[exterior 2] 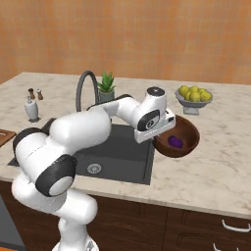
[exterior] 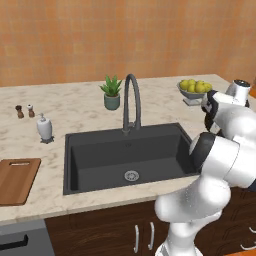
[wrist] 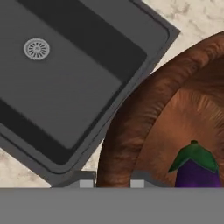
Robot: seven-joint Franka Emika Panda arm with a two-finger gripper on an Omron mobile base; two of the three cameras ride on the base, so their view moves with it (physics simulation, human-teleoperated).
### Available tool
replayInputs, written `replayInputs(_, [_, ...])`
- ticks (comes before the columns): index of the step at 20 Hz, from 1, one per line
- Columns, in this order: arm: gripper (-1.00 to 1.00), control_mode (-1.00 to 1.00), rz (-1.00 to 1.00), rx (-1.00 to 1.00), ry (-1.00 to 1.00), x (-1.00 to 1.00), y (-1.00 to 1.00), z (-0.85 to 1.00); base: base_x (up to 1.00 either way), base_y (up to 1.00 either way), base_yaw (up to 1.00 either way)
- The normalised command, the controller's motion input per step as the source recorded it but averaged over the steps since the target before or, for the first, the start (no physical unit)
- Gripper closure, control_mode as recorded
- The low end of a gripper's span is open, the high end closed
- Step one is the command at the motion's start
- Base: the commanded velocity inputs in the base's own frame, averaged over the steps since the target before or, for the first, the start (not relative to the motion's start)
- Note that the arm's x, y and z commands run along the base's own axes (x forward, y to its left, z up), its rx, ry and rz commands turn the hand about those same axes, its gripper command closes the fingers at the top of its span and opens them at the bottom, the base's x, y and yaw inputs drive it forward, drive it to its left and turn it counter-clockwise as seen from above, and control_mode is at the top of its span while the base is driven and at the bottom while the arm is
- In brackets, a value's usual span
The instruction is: Pick the eggplant from the sink and place it in the bowl. Then pick the bowl and place it in the microwave. Then close the microwave door and press the start button.
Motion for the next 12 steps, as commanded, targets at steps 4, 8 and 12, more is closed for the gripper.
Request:
replayInputs(4, [1.00, -1.00, 0.69, -0.11, 0.01, -0.18, 0.79, 0.84, 0.00, 0.00, 0.00])
replayInputs(8, [1.00, -1.00, 0.66, -0.01, 0.08, -0.02, 0.90, 0.74, 0.00, 0.00, 0.00])
replayInputs(12, [1.00, -1.00, 0.51, -0.06, 0.01, -0.22, 0.72, 0.59, 0.00, 0.00, 0.00])
